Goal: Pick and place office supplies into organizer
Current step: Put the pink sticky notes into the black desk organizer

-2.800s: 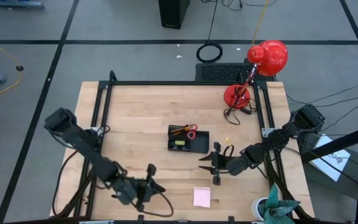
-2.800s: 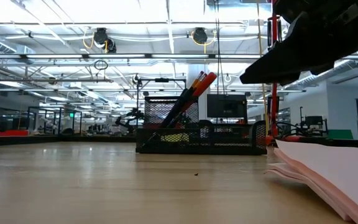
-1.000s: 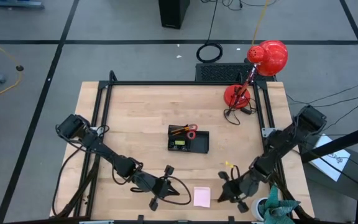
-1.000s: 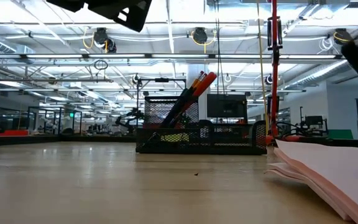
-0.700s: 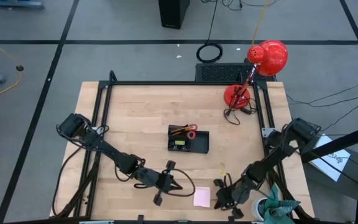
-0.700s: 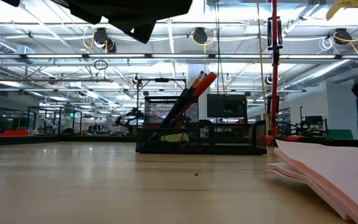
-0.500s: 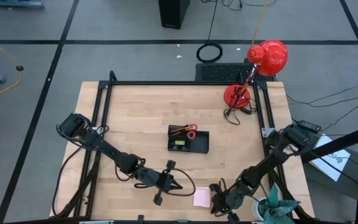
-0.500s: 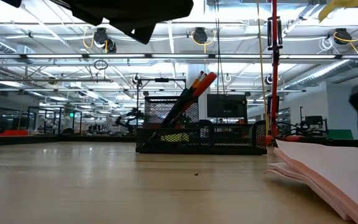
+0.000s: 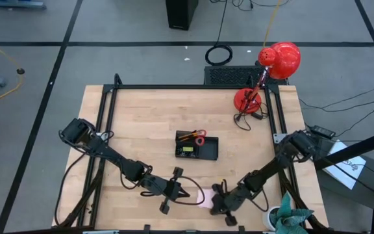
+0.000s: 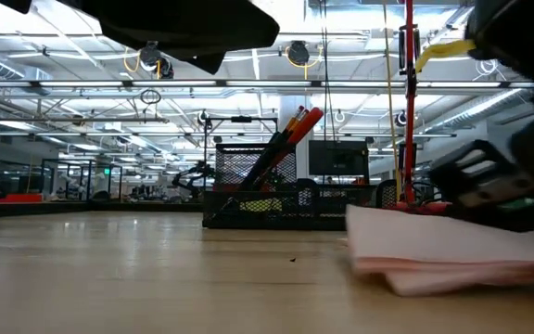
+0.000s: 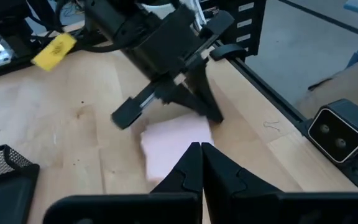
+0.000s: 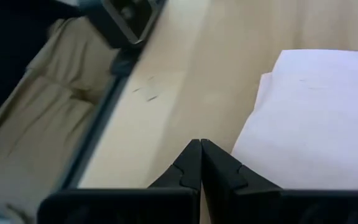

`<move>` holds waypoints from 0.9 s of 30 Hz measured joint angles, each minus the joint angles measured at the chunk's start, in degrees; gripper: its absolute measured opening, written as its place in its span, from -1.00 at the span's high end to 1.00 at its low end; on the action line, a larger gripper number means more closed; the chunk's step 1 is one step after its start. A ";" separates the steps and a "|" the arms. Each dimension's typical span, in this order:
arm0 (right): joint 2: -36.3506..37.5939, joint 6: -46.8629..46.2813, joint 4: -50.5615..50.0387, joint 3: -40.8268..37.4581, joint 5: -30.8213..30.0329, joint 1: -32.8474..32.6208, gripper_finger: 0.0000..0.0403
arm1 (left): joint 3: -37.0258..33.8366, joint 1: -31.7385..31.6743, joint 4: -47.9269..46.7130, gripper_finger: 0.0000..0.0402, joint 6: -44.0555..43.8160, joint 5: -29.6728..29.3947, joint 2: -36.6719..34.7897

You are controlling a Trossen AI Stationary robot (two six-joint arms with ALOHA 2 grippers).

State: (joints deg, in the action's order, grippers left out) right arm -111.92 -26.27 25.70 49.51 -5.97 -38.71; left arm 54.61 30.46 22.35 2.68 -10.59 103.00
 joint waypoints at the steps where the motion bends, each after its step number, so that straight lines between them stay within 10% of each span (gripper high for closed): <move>1: 0.00 0.05 -0.02 -0.01 -0.24 0.48 1.00 | 0.00 -0.05 0.00 0.98 0.00 0.00 0.00; 10: 1.63 4.63 -0.45 -0.11 -4.67 0.93 1.00 | 0.00 -0.07 -0.38 0.95 -0.22 0.00 0.00; 21: 12.83 7.47 -16.28 1.06 -25.98 -2.21 1.00 | -0.02 0.53 4.44 0.92 2.54 -6.21 6.18; 27: 13.28 1.92 -16.43 -1.35 -21.68 -0.10 1.00 | -0.02 0.69 4.31 0.98 3.20 -6.39 8.60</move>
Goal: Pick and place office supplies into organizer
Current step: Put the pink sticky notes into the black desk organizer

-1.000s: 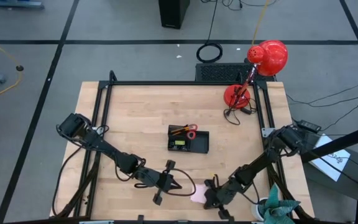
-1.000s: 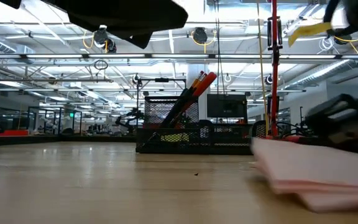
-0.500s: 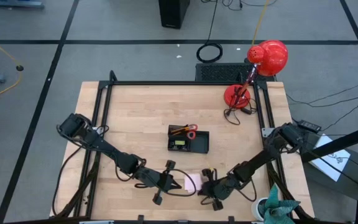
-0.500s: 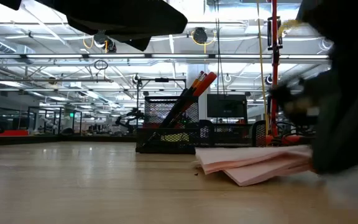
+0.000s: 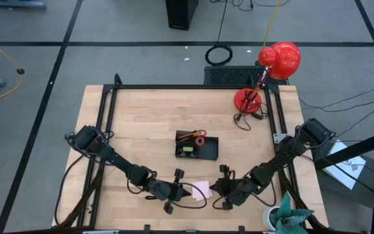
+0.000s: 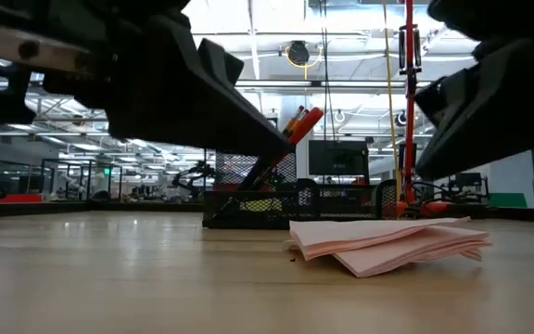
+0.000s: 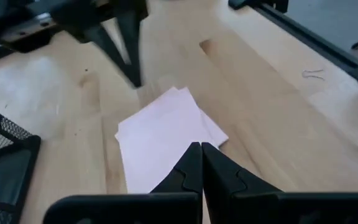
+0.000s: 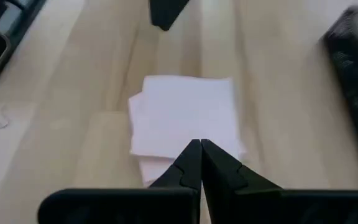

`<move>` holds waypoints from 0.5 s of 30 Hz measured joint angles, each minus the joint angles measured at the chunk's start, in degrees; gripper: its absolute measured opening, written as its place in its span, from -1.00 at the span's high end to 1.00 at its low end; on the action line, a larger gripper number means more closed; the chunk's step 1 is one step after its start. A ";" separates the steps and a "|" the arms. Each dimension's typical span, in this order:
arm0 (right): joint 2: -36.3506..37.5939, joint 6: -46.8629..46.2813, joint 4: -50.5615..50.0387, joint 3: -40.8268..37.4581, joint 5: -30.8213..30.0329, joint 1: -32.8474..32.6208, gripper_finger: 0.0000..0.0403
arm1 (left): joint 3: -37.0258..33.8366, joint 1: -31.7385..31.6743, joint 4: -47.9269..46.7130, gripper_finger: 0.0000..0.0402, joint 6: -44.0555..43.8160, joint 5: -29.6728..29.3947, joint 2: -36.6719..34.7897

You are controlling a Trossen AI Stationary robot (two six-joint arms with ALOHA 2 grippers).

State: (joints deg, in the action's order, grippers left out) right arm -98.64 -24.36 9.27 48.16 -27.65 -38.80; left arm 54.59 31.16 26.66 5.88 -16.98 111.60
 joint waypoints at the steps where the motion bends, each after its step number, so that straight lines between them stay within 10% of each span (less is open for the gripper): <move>1: -0.07 -0.75 0.74 -0.22 1.77 0.21 0.99 | 0.00 -0.08 0.02 0.99 -0.01 -0.05 0.17; 8: -0.03 4.96 2.45 -0.90 9.88 -2.73 0.88 | 0.07 -2.61 2.24 0.85 -7.43 -4.01 0.41; 15: -0.01 14.50 3.91 -0.85 -0.14 -7.71 0.55 | 0.04 -5.23 2.76 0.85 -12.75 3.13 0.41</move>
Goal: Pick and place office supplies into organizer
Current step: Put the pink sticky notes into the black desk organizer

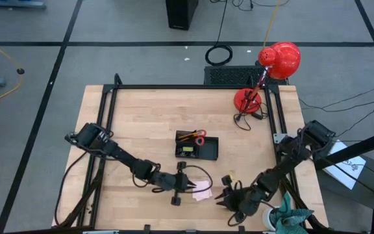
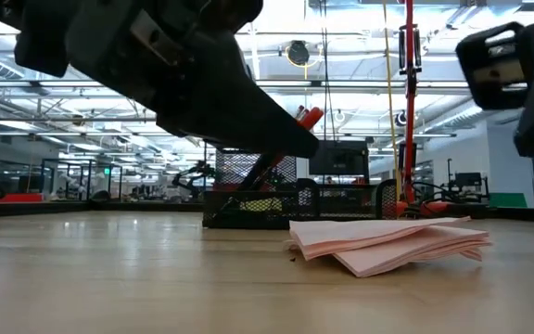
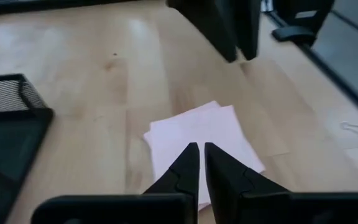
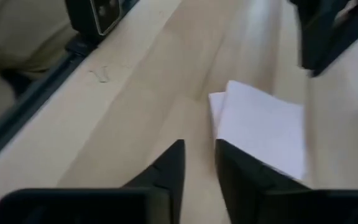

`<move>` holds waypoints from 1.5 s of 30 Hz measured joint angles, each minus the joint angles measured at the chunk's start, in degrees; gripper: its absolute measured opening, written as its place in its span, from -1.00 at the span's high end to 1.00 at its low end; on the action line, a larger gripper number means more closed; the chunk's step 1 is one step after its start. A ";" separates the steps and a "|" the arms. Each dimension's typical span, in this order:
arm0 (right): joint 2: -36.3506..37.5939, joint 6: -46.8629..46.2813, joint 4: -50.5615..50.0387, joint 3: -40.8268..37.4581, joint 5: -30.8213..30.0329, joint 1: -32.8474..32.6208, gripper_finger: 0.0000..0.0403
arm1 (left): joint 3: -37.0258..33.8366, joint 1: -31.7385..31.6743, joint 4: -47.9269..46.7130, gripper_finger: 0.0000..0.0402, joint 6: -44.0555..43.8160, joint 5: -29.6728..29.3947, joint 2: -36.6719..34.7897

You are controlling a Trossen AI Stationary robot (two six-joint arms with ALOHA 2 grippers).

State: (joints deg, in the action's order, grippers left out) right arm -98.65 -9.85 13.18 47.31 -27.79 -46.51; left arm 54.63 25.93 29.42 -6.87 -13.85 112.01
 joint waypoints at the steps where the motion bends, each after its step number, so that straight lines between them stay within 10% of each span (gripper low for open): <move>1: 0.00 0.42 -0.11 0.00 -1.37 -0.31 0.48 | 0.00 -0.16 0.24 0.87 -0.37 0.86 0.00; 15: -5.95 8.67 1.12 0.04 -5.59 0.39 -0.24 | 0.00 0.07 2.48 0.92 0.48 5.93 0.10; 45: -10.73 21.41 8.27 0.20 -10.90 3.50 -0.12 | -0.02 -1.63 8.17 0.94 -1.30 7.84 5.16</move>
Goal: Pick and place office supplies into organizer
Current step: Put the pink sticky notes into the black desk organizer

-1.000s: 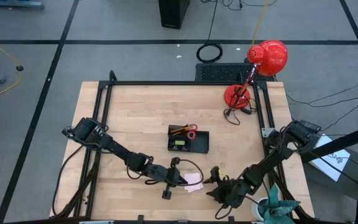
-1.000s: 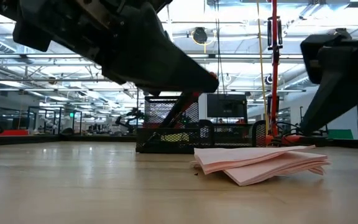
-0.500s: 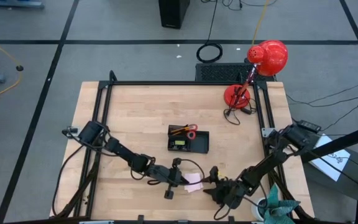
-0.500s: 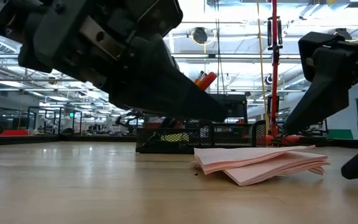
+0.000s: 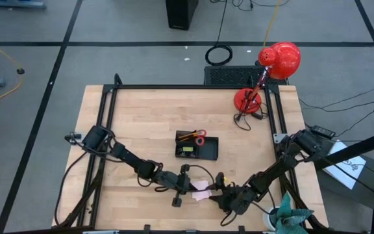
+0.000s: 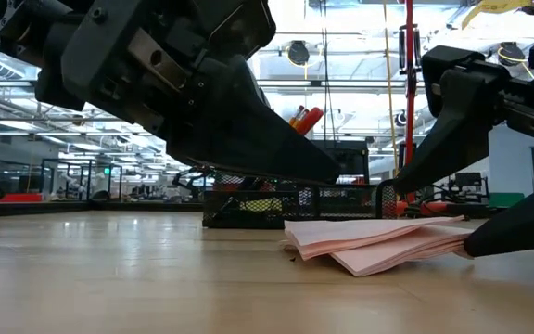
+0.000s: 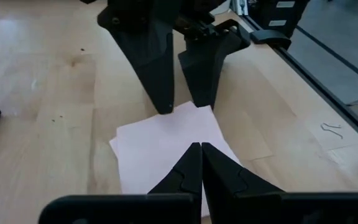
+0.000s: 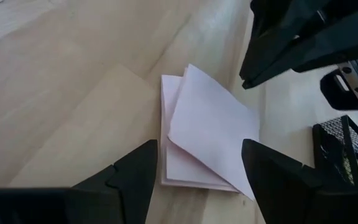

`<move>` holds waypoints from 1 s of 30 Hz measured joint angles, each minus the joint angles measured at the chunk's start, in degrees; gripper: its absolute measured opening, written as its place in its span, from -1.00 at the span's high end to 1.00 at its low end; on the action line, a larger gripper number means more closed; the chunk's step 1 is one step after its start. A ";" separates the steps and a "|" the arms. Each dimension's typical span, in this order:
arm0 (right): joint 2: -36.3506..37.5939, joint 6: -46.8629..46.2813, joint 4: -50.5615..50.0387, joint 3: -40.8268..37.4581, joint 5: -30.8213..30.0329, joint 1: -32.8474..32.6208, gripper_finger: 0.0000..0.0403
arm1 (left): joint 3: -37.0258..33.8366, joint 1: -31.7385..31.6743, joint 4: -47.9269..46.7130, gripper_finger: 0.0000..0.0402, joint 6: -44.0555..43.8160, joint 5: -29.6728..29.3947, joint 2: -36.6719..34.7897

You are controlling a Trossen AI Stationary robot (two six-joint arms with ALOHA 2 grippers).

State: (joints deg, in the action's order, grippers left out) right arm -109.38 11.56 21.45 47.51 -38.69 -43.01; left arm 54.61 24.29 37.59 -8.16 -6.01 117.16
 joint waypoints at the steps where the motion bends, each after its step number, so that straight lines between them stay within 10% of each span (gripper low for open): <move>1: 0.00 0.18 -0.02 0.00 0.30 0.07 -0.12 | 0.00 0.00 -0.03 0.93 0.09 -0.01 0.00; 30: -0.04 2.85 -0.19 -0.11 1.64 6.41 -0.12 | 0.00 -2.61 -10.02 0.90 -5.36 -2.00 -0.02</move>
State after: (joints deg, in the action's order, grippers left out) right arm -109.43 14.41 21.26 47.40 -37.05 -36.60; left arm 54.61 21.68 27.57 -13.52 -8.01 117.14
